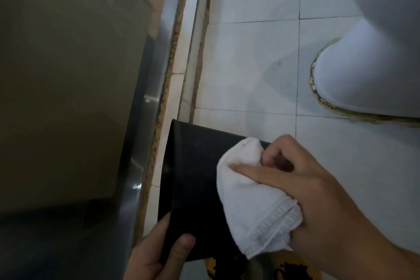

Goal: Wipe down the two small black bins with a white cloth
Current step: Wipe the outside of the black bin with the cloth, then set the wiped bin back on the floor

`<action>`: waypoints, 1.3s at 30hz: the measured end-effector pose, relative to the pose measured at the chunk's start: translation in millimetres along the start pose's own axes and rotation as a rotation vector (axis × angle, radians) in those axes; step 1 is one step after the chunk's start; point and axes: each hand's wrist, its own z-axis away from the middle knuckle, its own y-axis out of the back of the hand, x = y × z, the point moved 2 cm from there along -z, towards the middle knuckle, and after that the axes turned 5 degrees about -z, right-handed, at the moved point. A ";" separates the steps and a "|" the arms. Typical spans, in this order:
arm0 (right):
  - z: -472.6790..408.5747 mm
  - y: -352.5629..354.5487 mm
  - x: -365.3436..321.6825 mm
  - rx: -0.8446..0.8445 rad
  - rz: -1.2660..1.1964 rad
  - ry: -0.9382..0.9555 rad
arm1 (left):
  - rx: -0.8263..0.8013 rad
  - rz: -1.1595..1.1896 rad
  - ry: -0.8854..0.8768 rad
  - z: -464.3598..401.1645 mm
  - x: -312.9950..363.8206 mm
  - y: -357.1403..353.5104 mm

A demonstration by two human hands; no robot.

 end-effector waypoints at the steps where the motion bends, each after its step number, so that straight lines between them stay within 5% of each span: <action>1: -3.6 1.9 -1.2 -0.013 -0.038 -0.002 | -0.024 -0.037 -0.031 -0.5 0.2 -0.1; 11: -22.0 9.0 2.8 0.007 0.022 -0.027 | -0.099 -0.327 -0.365 1.8 24.6 -5.0; 14: -25.1 17.5 8.0 0.140 0.091 -0.066 | -0.410 -0.337 -0.048 -1.9 13.6 6.9; 16: -21.9 28.4 11.8 0.248 0.066 -0.123 | -0.409 -0.240 0.141 12.9 6.4 15.1; 19: -5.9 45.5 8.1 0.373 -0.133 -0.181 | -0.638 -0.312 -0.075 -5.9 5.4 -3.3; 21: 7.2 56.5 2.8 0.387 -0.174 -0.245 | -0.563 -0.532 -0.444 -19.8 17.8 -3.6; 27: 37.6 93.2 -18.0 0.321 -0.536 -0.633 | -0.503 -0.797 -0.625 -31.8 17.3 -4.1; 32: 41.8 118.6 -71.9 0.232 -1.031 -0.786 | -0.476 -0.994 -0.588 -37.1 17.9 -4.7; 39: 48.9 175.2 -129.2 0.153 -1.024 -0.913 | -0.462 -1.099 -0.446 -33.5 14.3 13.7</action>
